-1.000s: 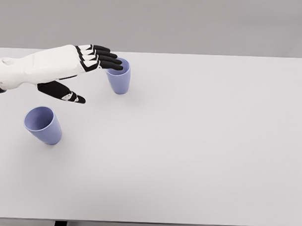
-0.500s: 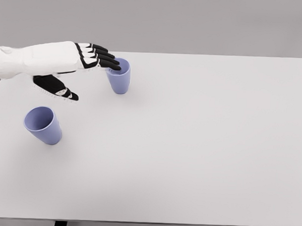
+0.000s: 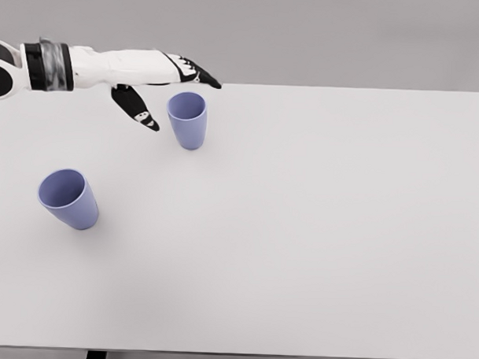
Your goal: Place the right cup on the left cup with left arm
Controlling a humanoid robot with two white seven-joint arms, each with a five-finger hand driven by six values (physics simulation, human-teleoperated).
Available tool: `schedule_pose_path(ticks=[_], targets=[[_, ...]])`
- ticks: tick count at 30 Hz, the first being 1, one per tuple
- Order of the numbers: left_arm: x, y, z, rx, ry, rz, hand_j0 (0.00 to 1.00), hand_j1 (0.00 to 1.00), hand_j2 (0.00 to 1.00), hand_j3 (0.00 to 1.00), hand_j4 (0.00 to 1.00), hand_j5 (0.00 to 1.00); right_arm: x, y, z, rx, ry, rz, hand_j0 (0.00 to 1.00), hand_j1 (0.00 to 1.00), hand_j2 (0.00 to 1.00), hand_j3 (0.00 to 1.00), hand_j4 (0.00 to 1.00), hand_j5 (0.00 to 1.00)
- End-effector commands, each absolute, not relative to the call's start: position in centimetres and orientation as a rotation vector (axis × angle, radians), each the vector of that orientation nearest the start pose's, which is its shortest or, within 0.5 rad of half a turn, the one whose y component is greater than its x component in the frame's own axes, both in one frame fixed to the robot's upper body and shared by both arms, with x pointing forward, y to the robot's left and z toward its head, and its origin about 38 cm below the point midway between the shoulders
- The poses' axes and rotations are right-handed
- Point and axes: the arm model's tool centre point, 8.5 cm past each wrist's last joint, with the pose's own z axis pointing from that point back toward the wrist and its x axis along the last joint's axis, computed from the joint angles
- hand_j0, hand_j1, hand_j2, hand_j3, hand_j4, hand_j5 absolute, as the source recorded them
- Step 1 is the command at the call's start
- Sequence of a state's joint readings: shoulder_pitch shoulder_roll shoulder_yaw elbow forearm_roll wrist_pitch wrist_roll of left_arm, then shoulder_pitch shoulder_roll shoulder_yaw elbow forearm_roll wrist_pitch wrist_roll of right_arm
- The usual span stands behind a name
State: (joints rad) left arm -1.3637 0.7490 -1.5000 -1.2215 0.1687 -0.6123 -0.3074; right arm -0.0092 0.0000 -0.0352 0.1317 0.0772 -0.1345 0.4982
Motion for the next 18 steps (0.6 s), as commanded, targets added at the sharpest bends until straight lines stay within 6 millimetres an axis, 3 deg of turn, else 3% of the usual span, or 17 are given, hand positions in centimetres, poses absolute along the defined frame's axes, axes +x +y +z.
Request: schedule_pose_path(ticks=[1, 7, 15, 18], targets=[[49.6, 21.5, 28.2, 0.082, -1.549, -2.060, 1.00, 1.00, 1.00, 1.00, 1.00, 1.00, -2.7, -22.8, -25.1, 0.421, 0.000, 0.044, 1.00, 1.00, 1.00, 1.00, 1.00, 1.00], [50.3, 21.7, 28.9, 0.051, -1.512, -2.025, 1.00, 1.00, 1.00, 1.00, 1.00, 1.00, -2.7, -22.8, -25.1, 0.421, 0.000, 0.044, 1.00, 1.00, 1.00, 1.00, 1.00, 1.00], [52.4, 22.7, 27.9, 0.118, -1.455, -1.990, 1.00, 1.00, 1.00, 1.00, 1.00, 1.00, -2.7, -22.8, -25.1, 0.421, 0.000, 0.044, 1.00, 1.00, 1.00, 1.00, 1.00, 1.00], [52.4, 21.1, 27.9, 0.094, -1.472, -2.007, 1.00, 1.00, 1.00, 1.00, 1.00, 1.00, -2.7, -22.8, -25.1, 0.421, 0.000, 0.044, 1.00, 1.00, 1.00, 1.00, 1.00, 1.00]])
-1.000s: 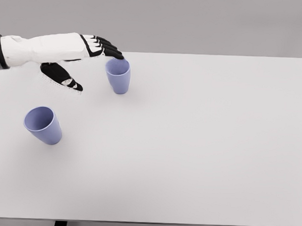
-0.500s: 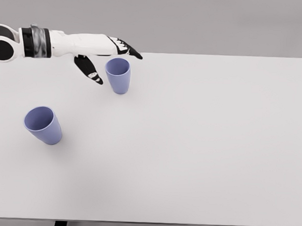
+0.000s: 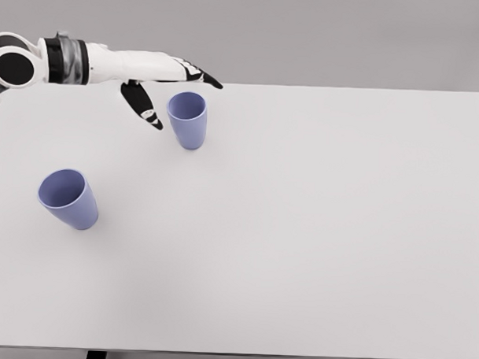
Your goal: Place the right cup on the left cup with left arm
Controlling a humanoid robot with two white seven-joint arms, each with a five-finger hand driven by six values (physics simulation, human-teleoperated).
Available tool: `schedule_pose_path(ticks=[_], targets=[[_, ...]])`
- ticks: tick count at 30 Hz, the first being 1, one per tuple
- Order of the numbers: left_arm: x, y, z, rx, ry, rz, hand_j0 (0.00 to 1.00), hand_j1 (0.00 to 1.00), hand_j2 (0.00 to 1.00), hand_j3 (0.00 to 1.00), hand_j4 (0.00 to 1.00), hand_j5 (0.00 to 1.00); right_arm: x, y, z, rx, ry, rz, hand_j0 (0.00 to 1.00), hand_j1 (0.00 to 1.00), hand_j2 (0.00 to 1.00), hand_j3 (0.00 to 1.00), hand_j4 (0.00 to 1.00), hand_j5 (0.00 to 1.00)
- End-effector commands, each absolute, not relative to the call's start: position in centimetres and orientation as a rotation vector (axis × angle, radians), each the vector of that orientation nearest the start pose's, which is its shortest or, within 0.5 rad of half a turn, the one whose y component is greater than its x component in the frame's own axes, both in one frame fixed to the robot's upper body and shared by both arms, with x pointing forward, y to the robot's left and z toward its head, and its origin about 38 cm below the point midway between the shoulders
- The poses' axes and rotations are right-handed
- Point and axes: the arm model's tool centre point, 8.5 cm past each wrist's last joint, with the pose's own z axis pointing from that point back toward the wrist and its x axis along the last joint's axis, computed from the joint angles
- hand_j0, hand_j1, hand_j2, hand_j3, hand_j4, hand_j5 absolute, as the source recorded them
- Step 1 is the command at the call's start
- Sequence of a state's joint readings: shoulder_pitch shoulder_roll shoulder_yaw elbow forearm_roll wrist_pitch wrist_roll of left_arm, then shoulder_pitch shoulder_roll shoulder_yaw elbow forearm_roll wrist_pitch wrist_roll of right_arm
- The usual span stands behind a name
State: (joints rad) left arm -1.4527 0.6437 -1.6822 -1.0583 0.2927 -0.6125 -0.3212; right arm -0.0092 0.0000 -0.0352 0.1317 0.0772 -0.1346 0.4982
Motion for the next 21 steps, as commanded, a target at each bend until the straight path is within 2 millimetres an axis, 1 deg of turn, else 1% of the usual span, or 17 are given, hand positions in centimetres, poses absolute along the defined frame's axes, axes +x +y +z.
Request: schedule_pose_path(ticks=[1, 2, 4, 5, 12, 15, 16, 17, 19, 21], targets=[[52.4, 20.7, 27.8, 0.087, -1.473, -2.013, 1.00, 1.00, 1.00, 1.00, 1.00, 1.00, -2.7, -22.8, -25.1, 0.421, 0.000, 0.044, 1.00, 1.00, 1.00, 1.00, 1.00, 1.00], [52.5, 20.2, 27.4, 0.080, -1.468, -2.022, 1.00, 1.00, 1.00, 1.00, 1.00, 1.00, -2.7, -22.8, -25.1, 0.421, 0.000, 0.044, 1.00, 1.00, 1.00, 1.00, 1.00, 1.00], [52.8, 20.4, 26.4, 0.083, -1.449, -2.009, 1.00, 1.00, 1.00, 1.00, 1.00, 1.00, -2.7, -22.8, -25.1, 0.421, 0.000, 0.044, 1.00, 1.00, 1.00, 1.00, 1.00, 1.00], [52.8, 20.1, 26.0, 0.076, -1.447, -2.008, 1.00, 1.00, 1.00, 1.00, 1.00, 1.00, -2.7, -22.8, -25.1, 0.421, 0.000, 0.044, 1.00, 1.00, 1.00, 1.00, 1.00, 1.00], [52.9, 20.2, 26.2, 0.080, -1.451, -2.003, 1.00, 1.00, 1.00, 1.00, 1.00, 1.00, -2.7, -22.8, -25.1, 0.421, 0.000, 0.044, 1.00, 1.00, 1.00, 1.00, 1.00, 1.00], [53.9, 21.5, 26.3, 0.134, -1.430, -1.977, 1.00, 1.00, 1.00, 1.00, 1.00, 1.00, -2.7, -22.8, -25.1, 0.421, 0.000, 0.044, 1.00, 1.00, 1.00, 1.00, 1.00, 1.00], [54.0, 21.0, 26.1, 0.130, -1.430, -1.984, 1.00, 1.00, 1.00, 1.00, 1.00, 1.00, -2.7, -22.8, -25.1, 0.421, 0.000, 0.044, 1.00, 1.00, 1.00, 1.00, 1.00, 1.00], [54.0, 21.0, 26.2, 0.132, -1.430, -1.986, 1.00, 1.00, 1.00, 1.00, 1.00, 1.00, -2.7, -22.8, -25.1, 0.421, 0.000, 0.044, 1.00, 1.00, 1.00, 1.00, 1.00, 1.00], [54.5, 22.1, 25.6, 0.171, -1.395, -1.979, 1.00, 1.00, 1.00, 1.00, 1.00, 1.00, -2.7, -22.8, -25.1, 0.421, 0.000, 0.044, 1.00, 1.00, 1.00, 1.00, 1.00, 1.00], [55.1, 22.6, 25.8, 0.208, -1.392, -1.967, 1.00, 1.00, 1.00, 1.00, 1.00, 1.00, -2.7, -22.8, -25.1, 0.421, 0.000, 0.044, 1.00, 1.00, 1.00, 1.00, 1.00, 1.00]])
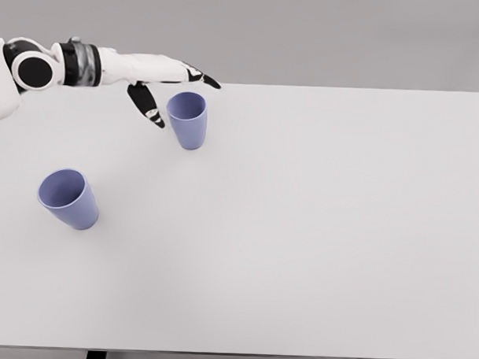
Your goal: Place the right cup on the left cup with left arm
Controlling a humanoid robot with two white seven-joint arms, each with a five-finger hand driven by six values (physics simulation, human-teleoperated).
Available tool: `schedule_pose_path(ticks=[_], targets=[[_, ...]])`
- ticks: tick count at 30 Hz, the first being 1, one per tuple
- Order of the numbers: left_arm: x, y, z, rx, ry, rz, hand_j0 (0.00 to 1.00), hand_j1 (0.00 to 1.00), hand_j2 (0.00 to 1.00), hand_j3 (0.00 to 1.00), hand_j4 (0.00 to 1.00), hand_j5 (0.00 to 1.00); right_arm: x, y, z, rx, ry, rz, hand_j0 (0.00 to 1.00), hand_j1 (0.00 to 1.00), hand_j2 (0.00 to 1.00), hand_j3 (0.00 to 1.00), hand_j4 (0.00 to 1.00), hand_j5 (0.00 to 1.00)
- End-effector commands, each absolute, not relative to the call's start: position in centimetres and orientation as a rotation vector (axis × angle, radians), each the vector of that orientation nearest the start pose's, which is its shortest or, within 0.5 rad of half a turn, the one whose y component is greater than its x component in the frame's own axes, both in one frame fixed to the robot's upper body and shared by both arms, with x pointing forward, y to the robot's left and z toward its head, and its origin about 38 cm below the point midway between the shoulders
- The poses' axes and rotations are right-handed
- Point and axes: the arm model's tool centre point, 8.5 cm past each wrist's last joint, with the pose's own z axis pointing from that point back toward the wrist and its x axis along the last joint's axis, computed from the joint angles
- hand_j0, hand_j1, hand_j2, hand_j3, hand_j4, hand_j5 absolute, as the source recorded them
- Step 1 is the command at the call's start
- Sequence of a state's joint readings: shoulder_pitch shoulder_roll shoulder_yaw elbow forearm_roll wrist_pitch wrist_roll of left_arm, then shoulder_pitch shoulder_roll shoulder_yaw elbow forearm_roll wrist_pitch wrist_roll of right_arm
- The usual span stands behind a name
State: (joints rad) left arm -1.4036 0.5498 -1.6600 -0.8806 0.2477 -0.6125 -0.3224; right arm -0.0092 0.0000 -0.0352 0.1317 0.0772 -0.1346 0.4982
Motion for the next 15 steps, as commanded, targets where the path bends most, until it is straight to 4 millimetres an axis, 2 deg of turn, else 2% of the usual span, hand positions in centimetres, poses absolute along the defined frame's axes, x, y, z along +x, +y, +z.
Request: schedule_pose_path(ticks=[1, 3, 5, 11, 15], targets=[[55.5, 22.9, 25.8, 0.228, -1.381, -1.963, 1.00, 1.00, 1.00, 1.00, 1.00, 1.00, -2.7, -22.8, -25.1, 0.421, 0.000, 0.044, 1.00, 1.00, 1.00, 1.00, 1.00, 1.00], [55.7, 22.7, 25.2, 0.224, -1.371, -1.955, 1.00, 1.00, 1.00, 1.00, 1.00, 1.00, -2.7, -22.8, -25.1, 0.421, 0.000, 0.044, 1.00, 1.00, 1.00, 1.00, 1.00, 1.00], [55.9, 21.9, 25.0, 0.220, -1.372, -1.959, 1.00, 1.00, 1.00, 1.00, 1.00, 1.00, -2.7, -22.8, -25.1, 0.421, 0.000, 0.044, 1.00, 1.00, 1.00, 1.00, 1.00, 1.00], [55.9, 21.8, 25.0, 0.220, -1.372, -1.961, 1.00, 1.00, 1.00, 1.00, 1.00, 1.00, -2.7, -22.8, -25.1, 0.421, 0.000, 0.044, 1.00, 1.00, 1.00, 1.00, 1.00, 1.00], [55.9, 20.8, 23.6, 0.200, -1.358, -1.970, 1.00, 1.00, 1.00, 1.00, 1.00, 1.00, -2.7, -22.8, -25.1, 0.421, 0.000, 0.044, 1.00, 1.00, 1.00, 1.00, 1.00, 1.00]])
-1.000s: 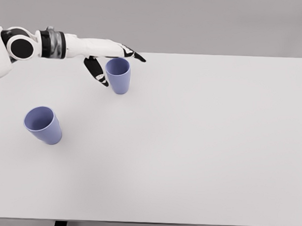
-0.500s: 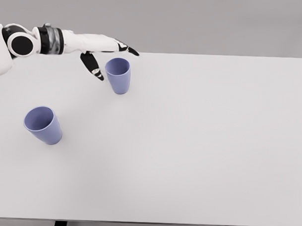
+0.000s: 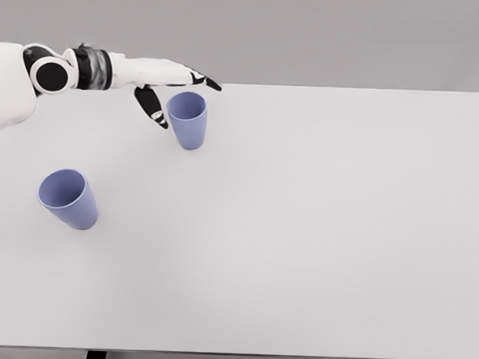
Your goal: Place the right cup on the left cup with left arm
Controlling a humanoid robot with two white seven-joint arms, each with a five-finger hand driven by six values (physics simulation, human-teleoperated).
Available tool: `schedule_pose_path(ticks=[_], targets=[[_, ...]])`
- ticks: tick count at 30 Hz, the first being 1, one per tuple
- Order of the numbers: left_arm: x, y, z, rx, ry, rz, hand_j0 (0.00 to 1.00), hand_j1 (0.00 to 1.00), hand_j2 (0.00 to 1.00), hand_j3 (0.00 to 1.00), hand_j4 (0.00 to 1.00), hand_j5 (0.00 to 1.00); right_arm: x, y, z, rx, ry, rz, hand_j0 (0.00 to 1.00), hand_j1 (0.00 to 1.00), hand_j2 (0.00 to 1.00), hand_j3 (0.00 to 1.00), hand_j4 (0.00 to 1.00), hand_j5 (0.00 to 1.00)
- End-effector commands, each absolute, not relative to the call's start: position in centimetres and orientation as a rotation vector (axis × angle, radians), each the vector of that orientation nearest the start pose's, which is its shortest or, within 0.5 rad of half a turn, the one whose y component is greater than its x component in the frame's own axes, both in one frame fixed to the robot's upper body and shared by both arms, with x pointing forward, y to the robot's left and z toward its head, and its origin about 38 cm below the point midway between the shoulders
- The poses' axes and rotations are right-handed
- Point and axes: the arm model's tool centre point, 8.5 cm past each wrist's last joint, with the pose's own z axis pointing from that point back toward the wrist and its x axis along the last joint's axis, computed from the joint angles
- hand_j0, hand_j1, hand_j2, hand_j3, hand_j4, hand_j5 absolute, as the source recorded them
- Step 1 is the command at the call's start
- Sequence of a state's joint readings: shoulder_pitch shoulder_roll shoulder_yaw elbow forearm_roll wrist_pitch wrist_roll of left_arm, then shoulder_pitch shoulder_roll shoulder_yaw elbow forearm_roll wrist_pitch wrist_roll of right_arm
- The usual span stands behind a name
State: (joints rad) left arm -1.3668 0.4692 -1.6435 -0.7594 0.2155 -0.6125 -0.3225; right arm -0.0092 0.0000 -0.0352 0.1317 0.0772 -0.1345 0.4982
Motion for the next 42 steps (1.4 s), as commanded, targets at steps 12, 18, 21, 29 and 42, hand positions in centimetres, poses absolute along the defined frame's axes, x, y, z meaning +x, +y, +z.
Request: schedule_pose_path(ticks=[12, 18, 21, 29, 42], targets=[[55.7, 20.6, 22.3, 0.194, -1.351, -1.967, 0.70, 0.70, 0.70, 0.70, 0.70, 0.70, -2.7, -22.8, -25.1, 0.421, 0.000, 0.044, 1.00, 1.00, 1.00, 1.00, 1.00, 1.00], [55.7, 21.1, 22.5, 0.194, -1.348, -1.962, 0.54, 0.54, 0.54, 0.54, 0.54, 0.54, -2.7, -22.8, -25.1, 0.421, 0.000, 0.044, 1.00, 1.00, 1.00, 1.00, 1.00, 1.00], [55.6, 20.9, 22.5, 0.181, -1.338, -1.973, 0.51, 0.51, 0.51, 0.51, 0.51, 0.51, -2.7, -22.8, -25.1, 0.421, 0.000, 0.044, 1.00, 1.00, 1.00, 1.00, 1.00, 1.00], [54.1, 21.8, 24.2, 0.133, -1.362, -2.004, 0.50, 0.50, 0.50, 0.50, 0.50, 0.50, -2.7, -22.8, -25.1, 0.421, 0.000, 0.044, 1.00, 1.00, 1.00, 1.00, 1.00, 1.00], [48.5, 28.5, 30.4, 0.156, -1.456, -2.002, 0.50, 0.50, 0.50, 0.50, 0.50, 0.50, -2.7, -22.8, -25.1, 0.421, 0.000, 0.044, 1.00, 1.00, 1.00, 1.00, 1.00, 1.00]])
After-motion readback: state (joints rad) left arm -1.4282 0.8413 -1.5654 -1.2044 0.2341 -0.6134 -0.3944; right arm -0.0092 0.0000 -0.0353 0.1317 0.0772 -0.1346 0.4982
